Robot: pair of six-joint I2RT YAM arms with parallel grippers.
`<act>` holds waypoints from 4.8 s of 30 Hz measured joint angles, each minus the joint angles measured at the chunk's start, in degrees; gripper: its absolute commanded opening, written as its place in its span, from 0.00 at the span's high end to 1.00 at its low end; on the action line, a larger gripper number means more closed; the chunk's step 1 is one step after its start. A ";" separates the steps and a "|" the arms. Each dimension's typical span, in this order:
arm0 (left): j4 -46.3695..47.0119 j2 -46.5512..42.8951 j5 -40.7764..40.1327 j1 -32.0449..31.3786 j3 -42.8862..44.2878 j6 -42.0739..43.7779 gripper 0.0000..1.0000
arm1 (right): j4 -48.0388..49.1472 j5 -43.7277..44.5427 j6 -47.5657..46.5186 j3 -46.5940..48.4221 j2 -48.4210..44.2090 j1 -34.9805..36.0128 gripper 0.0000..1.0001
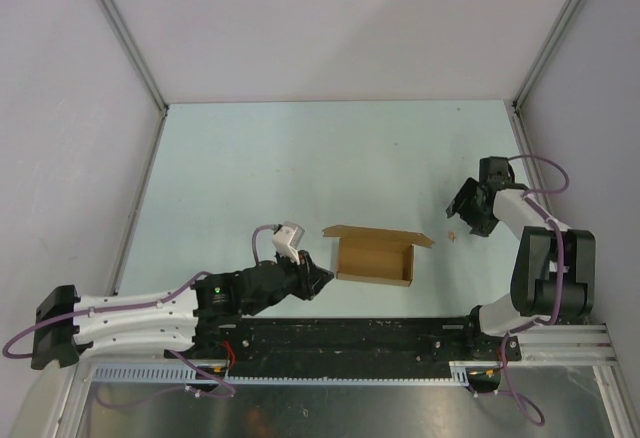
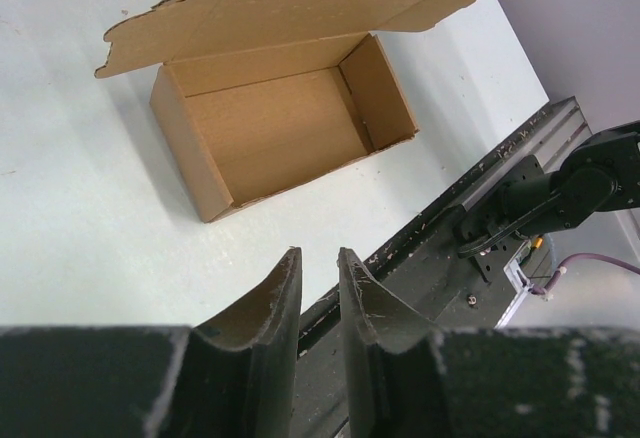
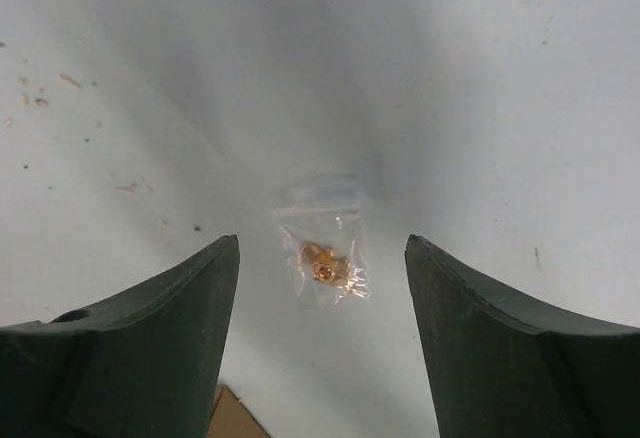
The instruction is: Fold the paper box
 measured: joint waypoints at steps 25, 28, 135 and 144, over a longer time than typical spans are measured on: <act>-0.02 -1.38 -0.07 0.00 -0.46 -0.50 0.74 | -0.61 5.66 -3.54 3.43 7.61 3.82 0.55; -0.04 -1.88 -0.04 0.00 -0.92 -0.59 0.74 | -0.42 5.70 -3.52 3.43 7.69 3.82 0.63; -0.17 -1.49 0.24 0.00 -1.64 -1.53 0.76 | 0.13 4.90 -8.81 5.77 10.16 10.03 0.76; -0.17 -1.49 0.24 0.00 -1.64 -1.53 0.76 | -0.15 4.31 -8.59 4.55 8.07 10.03 1.00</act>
